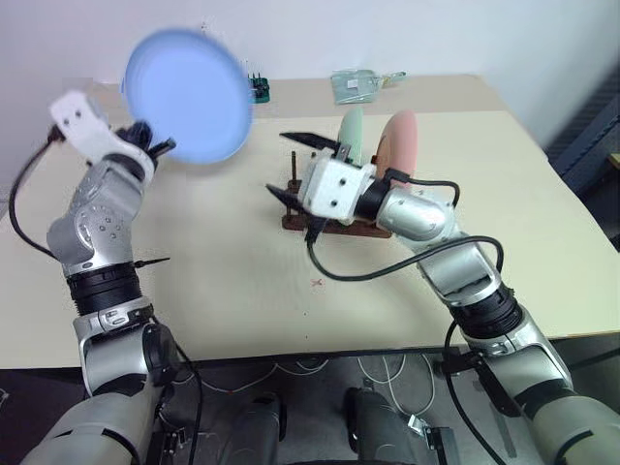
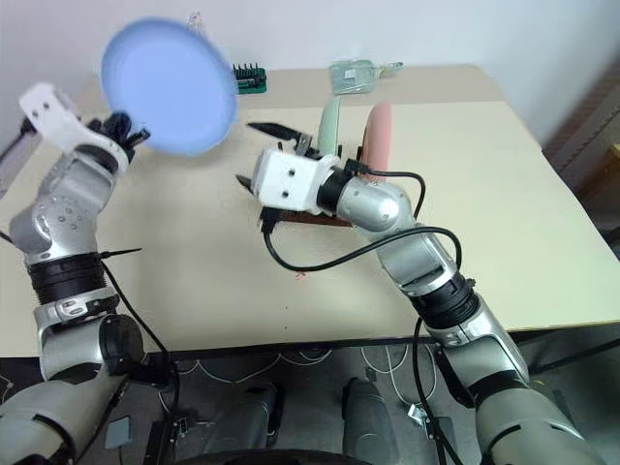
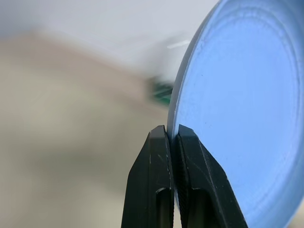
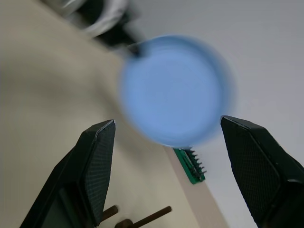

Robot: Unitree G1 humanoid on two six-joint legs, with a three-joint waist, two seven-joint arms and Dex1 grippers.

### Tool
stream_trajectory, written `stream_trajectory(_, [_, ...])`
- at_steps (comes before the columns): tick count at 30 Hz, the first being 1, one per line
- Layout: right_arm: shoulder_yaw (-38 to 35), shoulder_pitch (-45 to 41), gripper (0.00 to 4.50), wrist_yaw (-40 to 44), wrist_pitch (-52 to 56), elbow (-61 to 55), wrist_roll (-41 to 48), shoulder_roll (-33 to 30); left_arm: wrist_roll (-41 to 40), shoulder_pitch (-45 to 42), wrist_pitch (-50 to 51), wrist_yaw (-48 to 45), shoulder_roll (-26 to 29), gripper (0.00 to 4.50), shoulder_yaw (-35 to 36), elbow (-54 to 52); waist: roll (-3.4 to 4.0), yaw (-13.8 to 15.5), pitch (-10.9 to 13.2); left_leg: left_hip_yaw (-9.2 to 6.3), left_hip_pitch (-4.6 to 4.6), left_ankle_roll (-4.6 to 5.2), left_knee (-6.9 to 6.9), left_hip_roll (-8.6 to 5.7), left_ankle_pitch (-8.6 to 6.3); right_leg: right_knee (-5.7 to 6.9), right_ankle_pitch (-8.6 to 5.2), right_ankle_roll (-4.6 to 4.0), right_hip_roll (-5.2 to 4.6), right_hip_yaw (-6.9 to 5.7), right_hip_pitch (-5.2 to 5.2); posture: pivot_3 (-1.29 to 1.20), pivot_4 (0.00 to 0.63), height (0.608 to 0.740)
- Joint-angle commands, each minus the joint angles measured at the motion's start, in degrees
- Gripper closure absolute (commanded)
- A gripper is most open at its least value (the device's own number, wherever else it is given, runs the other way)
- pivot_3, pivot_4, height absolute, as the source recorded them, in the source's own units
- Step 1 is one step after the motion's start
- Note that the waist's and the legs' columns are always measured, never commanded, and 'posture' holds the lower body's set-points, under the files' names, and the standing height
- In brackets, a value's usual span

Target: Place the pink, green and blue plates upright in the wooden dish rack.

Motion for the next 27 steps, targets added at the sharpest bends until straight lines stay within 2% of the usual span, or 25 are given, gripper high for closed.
stream_trajectory(1, [0.17,-2.51,0.91,-0.52,-5.04,2.04,-4.64,-0.14,-4.55,-0.18,6.19,1.07,-0.53,4.49,0.39,-8.63,0.0,-0.16,0.0,0.0,0.02,0.0,-0.01,0.01,0.0,0.01,0.0,0.0,0.01,0.0,0.0,0.0,0.15,0.74])
stream_trajectory(12, [0.86,-8.16,0.91,-5.23,-11.89,12.17,-17.36,1.05,-17.44,-1.71,22.6,7.25,-1.52,4.49,4.38,-18.51,-0.01,0.04,0.0,-0.01,0.01,-0.21,0.02,0.01,0.12,0.0,0.0,-0.01,0.03,0.02,0.01,0.0,0.15,0.74])
stream_trajectory(22, [2.02,-11.89,0.91,-6.55,-14.3,19.85,-23.35,2.94,-24.06,-2.69,25.52,14.32,-3.38,4.49,6.86,-21.41,-0.01,0.09,0.01,0.0,0.0,-0.31,0.02,0.0,0.18,-0.01,0.0,-0.01,0.03,0.03,0.01,0.0,0.15,0.74])
stream_trajectory(25, [1.95,-12.15,1.77,-5.9,-14.62,20.7,-23.42,3.49,-25.71,-2.55,25.12,15.34,-3.05,4.5,7.23,-21.78,-0.02,0.05,0.01,0.0,0.01,-0.32,0.01,0.01,0.18,-0.01,-0.01,-0.01,0.03,0.03,0.01,0.0,0.15,0.74])
stream_trajectory(27, [1.89,-12.17,2.67,-5.8,-14.96,20.92,-23.73,3.59,-26.47,-2.27,24.98,15.9,-2.76,4.5,7.33,-21.89,-0.01,0.09,0.01,0.0,0.01,-0.32,0.02,0.01,0.19,-0.01,-0.01,-0.01,0.04,0.04,0.01,0.0,0.15,0.74])
